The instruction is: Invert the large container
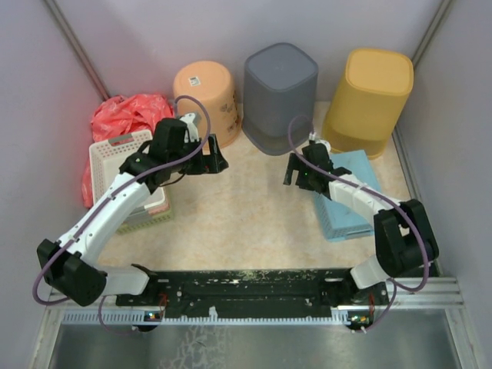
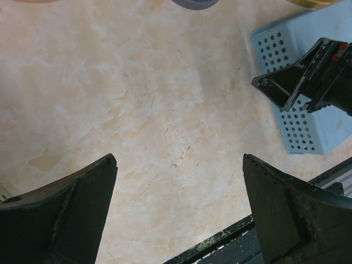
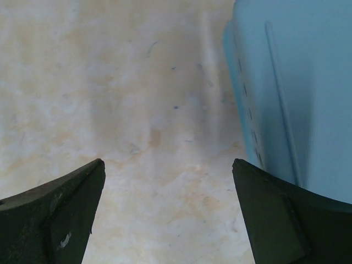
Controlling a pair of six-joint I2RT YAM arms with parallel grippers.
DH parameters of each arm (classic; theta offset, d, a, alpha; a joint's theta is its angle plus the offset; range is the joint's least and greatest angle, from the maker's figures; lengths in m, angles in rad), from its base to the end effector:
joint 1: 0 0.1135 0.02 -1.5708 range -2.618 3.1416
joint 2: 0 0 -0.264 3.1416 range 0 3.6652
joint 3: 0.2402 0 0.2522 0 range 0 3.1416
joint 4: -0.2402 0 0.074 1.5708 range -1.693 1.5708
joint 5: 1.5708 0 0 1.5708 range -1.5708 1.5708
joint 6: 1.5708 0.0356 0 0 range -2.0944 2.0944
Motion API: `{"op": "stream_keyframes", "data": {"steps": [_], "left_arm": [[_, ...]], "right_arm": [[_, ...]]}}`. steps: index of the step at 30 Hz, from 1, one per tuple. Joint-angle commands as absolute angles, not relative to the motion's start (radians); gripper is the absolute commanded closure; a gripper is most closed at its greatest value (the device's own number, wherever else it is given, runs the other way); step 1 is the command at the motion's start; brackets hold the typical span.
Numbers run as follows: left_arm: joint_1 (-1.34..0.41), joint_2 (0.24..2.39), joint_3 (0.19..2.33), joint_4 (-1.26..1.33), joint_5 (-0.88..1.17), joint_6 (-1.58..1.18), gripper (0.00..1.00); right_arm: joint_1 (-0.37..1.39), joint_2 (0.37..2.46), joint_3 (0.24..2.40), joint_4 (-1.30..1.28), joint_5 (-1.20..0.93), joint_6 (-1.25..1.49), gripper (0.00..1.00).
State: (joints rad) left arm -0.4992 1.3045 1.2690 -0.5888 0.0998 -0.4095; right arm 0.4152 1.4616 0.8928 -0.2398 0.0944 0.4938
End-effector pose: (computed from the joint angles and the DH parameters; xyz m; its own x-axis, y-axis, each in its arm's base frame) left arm 0.2496 -0.1401 0.3555 -0.6887 -0.0757 -0.7211 0.2977 0.8773 -0.3765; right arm 0.2809 0.1202 0.2154 -0.7449 0.1873 -0.6403 0.0126 0.9635 0.2673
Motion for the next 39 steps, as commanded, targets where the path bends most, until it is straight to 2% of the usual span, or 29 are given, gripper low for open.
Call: {"op": "stream_keyframes", "data": {"steps": [1,13,21,28,35,37,39], "left_arm": [[-0.494,1.283,1.284,-0.647,0.029,-0.380,0.00],[-0.436,1.294,1.376,-0.769,-0.088,-0.314,0.00],[-0.368,1.279,1.414,-0.877,-0.128,-0.296,0.00],[-0.333,1.279,1.424,-0.945,-0.215,-0.325,0.00],[-0.308,1.296,1.403,-1.008,-0.466,-0.412,0.01],[-0.282,1.298,1.356,-0.972,-0.491,-0.419,0.04],[-0.243,1.306,1.288,-0.915,-0.452,-0.418,0.12]], "right_arm": [[0.314,1.462,0.931,-0.276,0.310,0.584,0.02],[0.204,1.324,0.792,-0.307,0.465,0.561,0.01],[0.094,1.288,0.781,-0.325,0.439,0.533,0.02],[0.094,1.202,0.770,-0.289,0.189,0.512,0.02],[0.099,1.073,0.682,-0.160,-0.029,0.524,0.04],[0.100,1.059,0.666,-0.144,-0.042,0.530,0.05],[0.100,1.060,0.664,-0.152,-0.046,0.530,0.05]]}}
